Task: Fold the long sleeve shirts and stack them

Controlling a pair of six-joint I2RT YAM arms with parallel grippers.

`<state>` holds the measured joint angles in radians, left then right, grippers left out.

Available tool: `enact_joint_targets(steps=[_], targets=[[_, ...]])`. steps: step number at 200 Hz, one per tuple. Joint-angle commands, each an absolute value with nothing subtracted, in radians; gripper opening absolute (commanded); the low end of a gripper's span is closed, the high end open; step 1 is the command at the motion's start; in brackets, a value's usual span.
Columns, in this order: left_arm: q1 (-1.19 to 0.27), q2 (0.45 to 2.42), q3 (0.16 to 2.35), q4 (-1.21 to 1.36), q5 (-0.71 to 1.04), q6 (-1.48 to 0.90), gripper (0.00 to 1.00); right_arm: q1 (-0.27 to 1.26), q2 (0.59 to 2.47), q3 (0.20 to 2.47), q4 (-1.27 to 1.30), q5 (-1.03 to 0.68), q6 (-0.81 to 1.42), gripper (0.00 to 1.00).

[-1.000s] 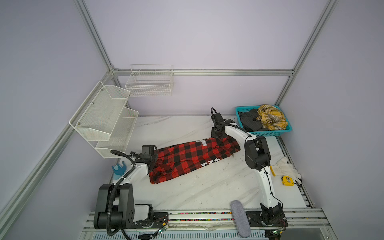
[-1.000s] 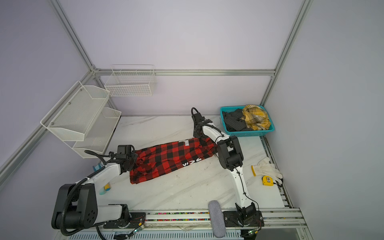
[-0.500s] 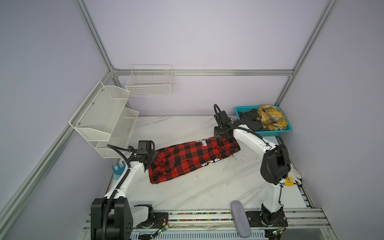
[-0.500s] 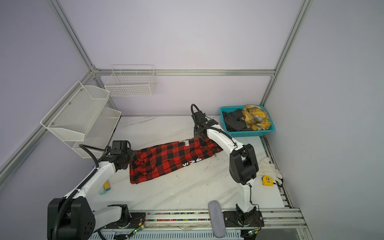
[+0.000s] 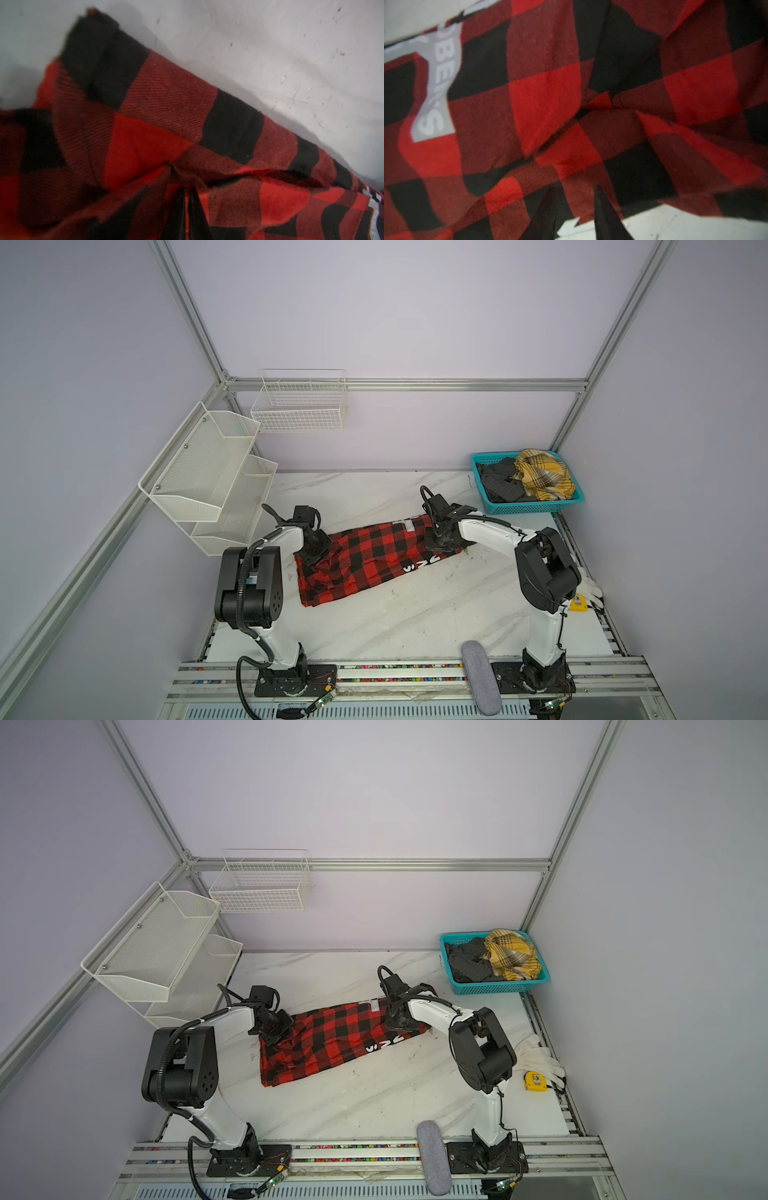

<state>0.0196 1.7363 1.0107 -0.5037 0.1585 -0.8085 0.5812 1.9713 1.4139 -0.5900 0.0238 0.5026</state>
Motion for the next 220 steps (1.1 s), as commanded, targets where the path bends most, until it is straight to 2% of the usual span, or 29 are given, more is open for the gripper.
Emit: enact_joint_targets(steps=[1,28,53,70,90,115,135,154,184,209,220], targets=[[0.026,1.745,1.029,-0.525,0.166,-0.767,0.08,0.568,2.021,1.455,-0.567,0.005,0.538,0.32],[0.028,1.749,0.991,-0.527,0.168,-0.756,0.07,0.525,2.158,1.536,-0.577,0.003,0.533,0.28],[0.001,1.726,0.929,-0.520,0.206,-0.765,0.07,0.459,2.272,1.718,-0.600,0.025,0.533,0.26],[-0.071,1.689,0.865,-0.458,0.313,-0.819,0.09,0.449,2.320,1.881,-0.607,-0.001,0.491,0.33],[-0.250,1.664,0.824,-0.319,0.454,-0.938,0.16,0.449,2.352,2.046,-0.603,-0.084,0.415,0.45],[-0.430,1.667,0.887,-0.166,0.536,-1.039,0.35,0.450,2.342,2.158,-0.696,-0.056,0.339,0.49],[-0.456,1.634,0.993,-0.204,0.548,-1.021,0.45,0.451,2.228,2.050,-0.711,-0.001,0.325,0.49],[-0.425,1.581,1.116,-0.395,0.444,-0.893,0.50,0.463,2.062,1.849,-0.670,0.028,0.360,0.49],[-0.390,1.623,1.234,-0.524,0.431,-0.772,0.42,0.473,1.903,1.582,-0.612,0.007,0.444,0.45],[-0.413,1.732,1.296,-0.523,0.504,-0.758,0.30,0.479,1.917,1.490,-0.586,-0.015,0.478,0.38],[-0.434,1.767,1.310,-0.523,0.508,-0.757,0.27,0.479,1.942,1.484,-0.584,-0.024,0.481,0.37]])
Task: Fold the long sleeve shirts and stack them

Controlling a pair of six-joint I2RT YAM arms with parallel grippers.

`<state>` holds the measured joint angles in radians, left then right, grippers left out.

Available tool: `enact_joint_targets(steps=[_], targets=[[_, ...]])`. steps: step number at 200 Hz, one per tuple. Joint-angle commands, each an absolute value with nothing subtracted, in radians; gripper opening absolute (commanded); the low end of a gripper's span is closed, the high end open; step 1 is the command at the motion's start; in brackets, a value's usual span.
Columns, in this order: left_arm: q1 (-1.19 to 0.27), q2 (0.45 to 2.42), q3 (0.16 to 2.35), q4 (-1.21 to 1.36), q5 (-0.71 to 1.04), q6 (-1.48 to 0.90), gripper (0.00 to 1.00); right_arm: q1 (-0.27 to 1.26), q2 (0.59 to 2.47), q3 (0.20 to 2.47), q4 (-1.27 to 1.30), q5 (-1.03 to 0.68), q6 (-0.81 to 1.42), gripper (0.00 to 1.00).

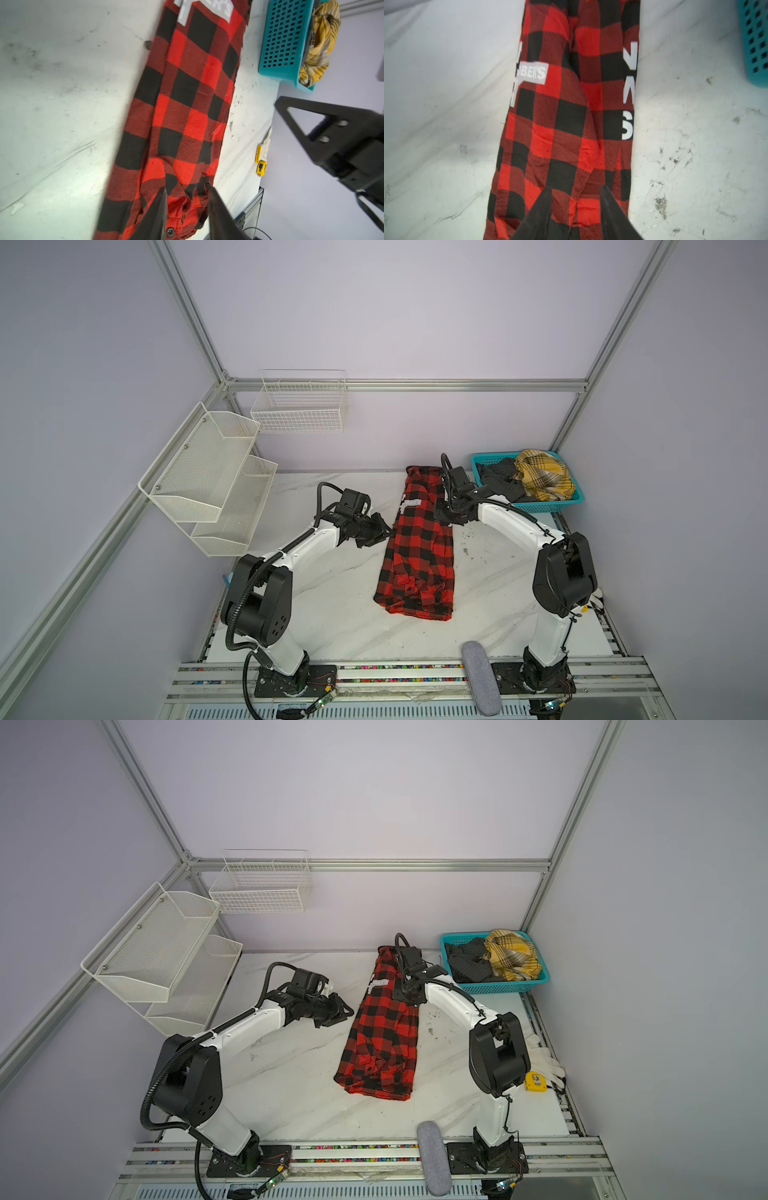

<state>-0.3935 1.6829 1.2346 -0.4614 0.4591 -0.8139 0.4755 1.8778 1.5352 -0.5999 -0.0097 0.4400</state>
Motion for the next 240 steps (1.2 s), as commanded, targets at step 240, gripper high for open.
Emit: enact_joint_targets(steps=[240], targets=[[-0.391,1.651,1.195,-0.650,0.330,-0.704,0.48,0.590,1.844,1.482,-0.630,0.062,0.496,0.55]])
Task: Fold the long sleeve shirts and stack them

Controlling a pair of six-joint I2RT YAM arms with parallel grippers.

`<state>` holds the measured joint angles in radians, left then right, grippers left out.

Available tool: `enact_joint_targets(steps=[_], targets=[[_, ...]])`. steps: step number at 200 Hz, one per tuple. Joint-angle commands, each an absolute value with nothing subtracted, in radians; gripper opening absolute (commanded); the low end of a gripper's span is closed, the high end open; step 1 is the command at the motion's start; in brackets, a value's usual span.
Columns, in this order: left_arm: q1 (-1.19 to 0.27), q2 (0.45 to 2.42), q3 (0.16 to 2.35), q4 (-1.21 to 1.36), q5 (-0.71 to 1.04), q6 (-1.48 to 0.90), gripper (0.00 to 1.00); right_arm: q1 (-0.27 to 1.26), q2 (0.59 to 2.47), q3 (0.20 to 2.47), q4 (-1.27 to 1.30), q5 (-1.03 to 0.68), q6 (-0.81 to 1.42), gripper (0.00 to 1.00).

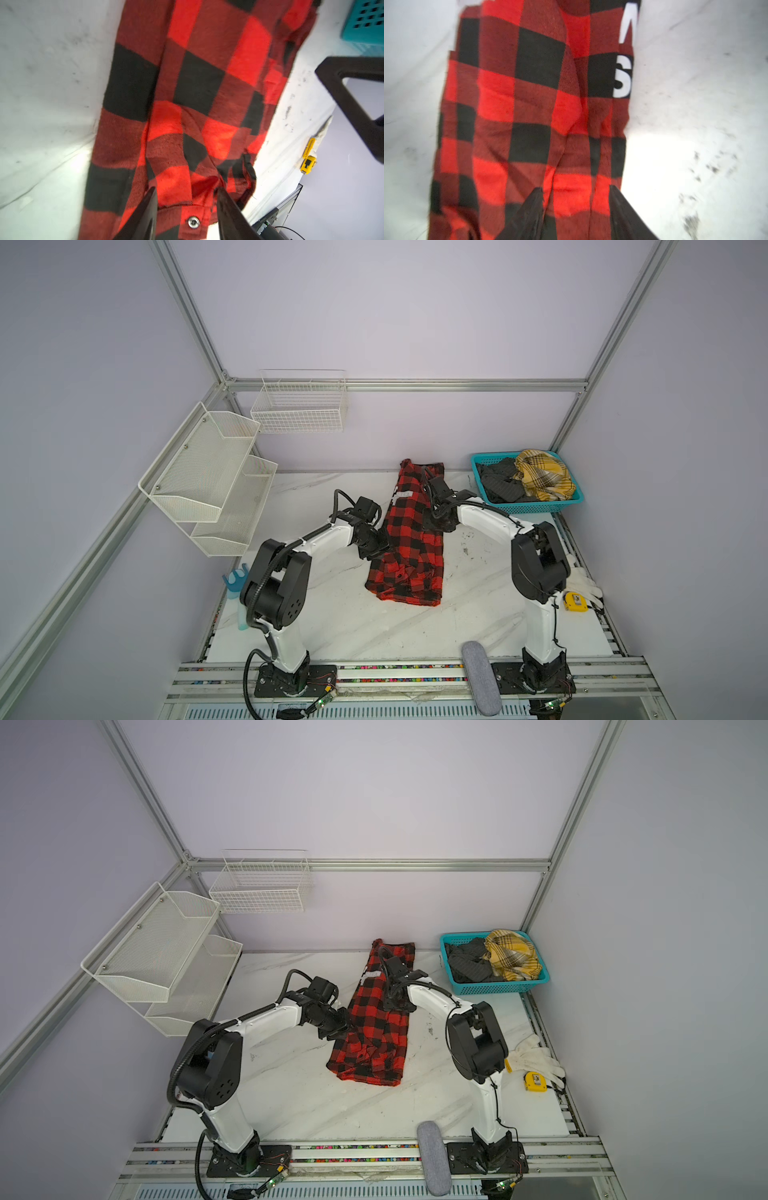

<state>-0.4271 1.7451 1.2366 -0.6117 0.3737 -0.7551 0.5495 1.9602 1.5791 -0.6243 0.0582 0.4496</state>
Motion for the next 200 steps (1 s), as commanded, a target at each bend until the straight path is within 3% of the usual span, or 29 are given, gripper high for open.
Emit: enact_joint_targets(steps=[1,36,76,143,200], targets=[[-0.389,1.649,1.193,-0.651,0.330,-0.703,0.48,0.592,1.839,1.477,-0.629,0.061,0.498,0.55],[-0.335,1.621,1.105,-0.634,0.319,-0.706,0.48,0.630,1.750,1.339,-0.599,0.048,0.573,0.54],[-0.334,1.652,1.043,-0.615,0.320,-0.708,0.46,0.675,1.713,1.269,-0.559,0.014,0.624,0.46],[-0.347,1.717,0.970,-0.545,0.384,-0.711,0.39,0.721,1.814,1.235,-0.441,-0.048,0.686,0.44],[-0.420,1.724,0.893,-0.451,0.435,-0.741,0.39,0.721,1.888,1.288,-0.548,0.058,0.721,0.37]])
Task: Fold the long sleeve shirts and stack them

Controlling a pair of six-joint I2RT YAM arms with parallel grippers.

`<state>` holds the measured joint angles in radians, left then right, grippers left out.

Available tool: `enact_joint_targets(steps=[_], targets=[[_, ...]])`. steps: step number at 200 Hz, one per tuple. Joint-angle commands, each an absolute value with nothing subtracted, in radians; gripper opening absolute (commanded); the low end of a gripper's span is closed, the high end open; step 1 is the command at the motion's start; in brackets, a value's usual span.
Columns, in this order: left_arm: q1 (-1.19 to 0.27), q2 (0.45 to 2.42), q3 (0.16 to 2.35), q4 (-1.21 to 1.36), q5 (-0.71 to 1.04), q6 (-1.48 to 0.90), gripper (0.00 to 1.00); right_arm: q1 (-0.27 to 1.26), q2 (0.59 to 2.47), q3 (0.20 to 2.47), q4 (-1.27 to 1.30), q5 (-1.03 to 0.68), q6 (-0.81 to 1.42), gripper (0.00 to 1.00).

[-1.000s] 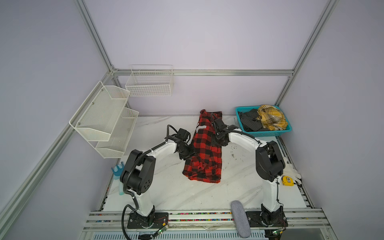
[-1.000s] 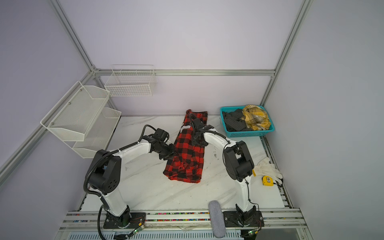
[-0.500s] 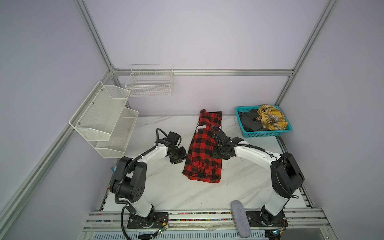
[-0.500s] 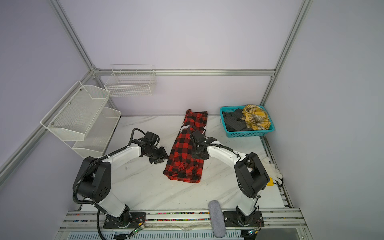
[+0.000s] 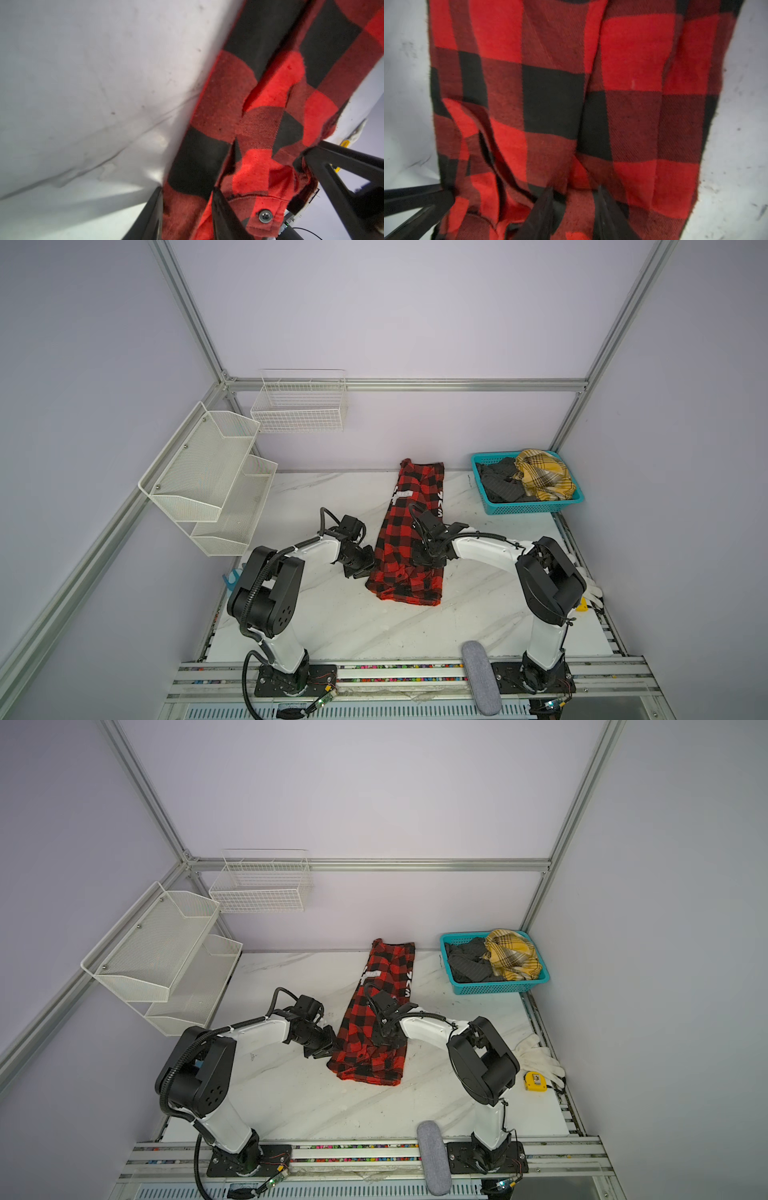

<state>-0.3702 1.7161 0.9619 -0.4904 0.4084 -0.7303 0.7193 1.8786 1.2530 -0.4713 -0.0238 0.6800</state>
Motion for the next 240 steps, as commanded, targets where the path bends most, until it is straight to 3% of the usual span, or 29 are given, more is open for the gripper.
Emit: enact_joint_targets(steps=[1,27,57,96,122,181,240], targets=[[-0.422,1.723,0.892,-0.449,0.435,-0.742,0.39,0.721,1.887,1.288,-0.551,0.060,0.721,0.37],[-0.486,1.711,0.856,-0.408,0.451,-0.774,0.38,0.721,1.843,1.291,-0.594,0.100,0.722,0.39],[-0.517,1.650,0.827,-0.381,0.447,-0.819,0.39,0.719,1.765,1.318,-0.681,0.153,0.716,0.49],[-0.505,1.469,0.829,-0.445,0.371,-0.859,0.63,0.709,1.641,1.255,-0.730,0.180,0.710,0.53],[-0.470,1.388,0.817,-0.506,0.381,-0.847,0.70,0.682,1.543,1.155,-0.719,0.157,0.708,0.55],[-0.324,1.326,0.706,-0.527,0.493,-0.851,0.71,0.650,1.398,1.009,-0.663,0.051,0.720,0.55],[-0.321,1.475,0.707,-0.450,0.526,-0.887,0.66,0.599,1.487,0.989,-0.580,-0.030,0.677,0.51]])
